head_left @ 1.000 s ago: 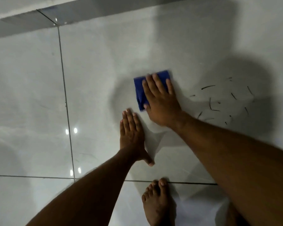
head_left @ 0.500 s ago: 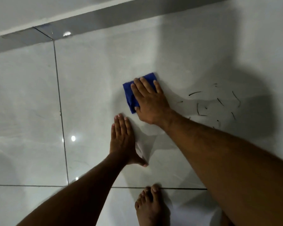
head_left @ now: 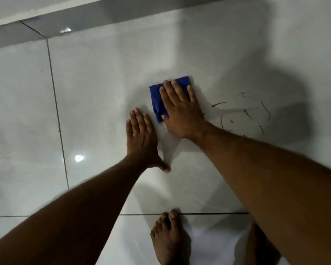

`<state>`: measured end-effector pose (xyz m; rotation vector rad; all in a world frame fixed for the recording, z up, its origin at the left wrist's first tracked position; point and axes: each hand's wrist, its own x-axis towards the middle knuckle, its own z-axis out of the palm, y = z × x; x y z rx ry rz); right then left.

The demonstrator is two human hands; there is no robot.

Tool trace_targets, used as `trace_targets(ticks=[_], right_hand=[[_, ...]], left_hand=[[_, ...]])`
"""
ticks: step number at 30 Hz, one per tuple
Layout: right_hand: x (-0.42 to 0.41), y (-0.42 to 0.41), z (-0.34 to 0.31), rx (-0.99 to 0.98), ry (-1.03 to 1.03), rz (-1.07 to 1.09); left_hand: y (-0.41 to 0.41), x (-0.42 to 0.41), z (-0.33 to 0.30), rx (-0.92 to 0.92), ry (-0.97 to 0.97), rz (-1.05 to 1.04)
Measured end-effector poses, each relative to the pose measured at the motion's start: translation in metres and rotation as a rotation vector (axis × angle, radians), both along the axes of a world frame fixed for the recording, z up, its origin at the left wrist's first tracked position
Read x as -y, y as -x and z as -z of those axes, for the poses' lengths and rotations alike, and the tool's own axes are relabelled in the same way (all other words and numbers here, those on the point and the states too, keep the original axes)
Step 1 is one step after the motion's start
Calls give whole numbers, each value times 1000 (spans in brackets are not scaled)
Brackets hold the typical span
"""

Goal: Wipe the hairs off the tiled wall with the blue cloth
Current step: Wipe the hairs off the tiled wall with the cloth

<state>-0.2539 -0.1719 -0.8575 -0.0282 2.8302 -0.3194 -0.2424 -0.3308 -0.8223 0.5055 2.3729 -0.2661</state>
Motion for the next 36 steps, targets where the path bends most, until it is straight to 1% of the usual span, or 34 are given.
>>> trace_targets(ticks=[1,3,4,6,7,8,9,12,14,15,16,17,19,20,21,22,23,25,26,27,28,29,30,31,32,33,34,35,36], right_hand=[[0,-17,-1,-4,2,29],[-3,-87,-6,-2,9,7],[-8,-127,-11,0,7,-70],[-37,-179,-11,4,14,-335],[-58,-177,-6,-1,18,-458],[-76,-161,0,-36,-12,-513],[-87,-137,6,-90,-60,-476],[-102,-54,14,-123,-136,-76],[-90,-48,11,-103,-89,102],[-82,-65,10,-90,-78,121],[-73,-94,6,-65,-61,91],[-65,-131,3,-63,-51,3],[-69,-194,-8,-30,-7,-320],[-87,-200,-12,-15,4,-487],[-108,-191,-8,-44,10,-611],[-126,-172,-3,-106,-13,-642],[-139,-145,4,-185,-52,-564],[-159,-83,13,-221,-158,-206],[-162,-59,12,-191,-162,-31],[-156,-49,11,-165,-128,107],[-145,-53,11,-144,-109,189],[-134,-69,9,-132,-106,213],[-124,-96,8,-108,-99,191],[-118,-131,6,-101,-93,105],[-118,-165,2,-75,-66,-50],[-127,-189,-1,-63,-43,-248],[-149,-194,-3,-48,-21,-453],[-175,-184,-1,-77,7,-614],[-196,-166,4,-134,10,-678]], left_hand=[[-1,-1,-1,-6,-9,7],[-6,-7,-5,-13,-20,57],[-10,-11,-7,-4,-32,78],[-18,-21,-10,22,-68,106],[-21,-28,-10,31,-82,126],[-22,-35,-10,36,-91,146],[-22,-43,-8,36,-98,164],[-15,-70,2,-14,-124,194],[-8,-82,4,-26,-115,226],[-7,-86,4,-36,-109,242],[-7,-89,2,-39,-105,247],[-9,-90,-1,-24,-101,241],[-18,-88,-4,10,-98,231],[-23,-89,-4,21,-92,243],[-27,-90,-4,35,-83,252],[-30,-93,-2,42,-78,250],[-30,-95,0,41,-76,237],[-31,-99,2,32,-61,216],[-30,-101,1,27,-55,225],[-29,-102,-1,30,-51,240],[-29,-103,-3,34,-60,251],[-28,-107,-5,32,-83,259],[-26,-112,-7,26,-108,270],[-25,-119,-10,27,-123,284],[-23,-127,-12,33,-125,301],[-23,-133,-12,44,-117,319],[-23,-139,-10,55,-103,339],[-24,-143,-9,64,-89,354],[-25,-146,-8,72,-78,356]])
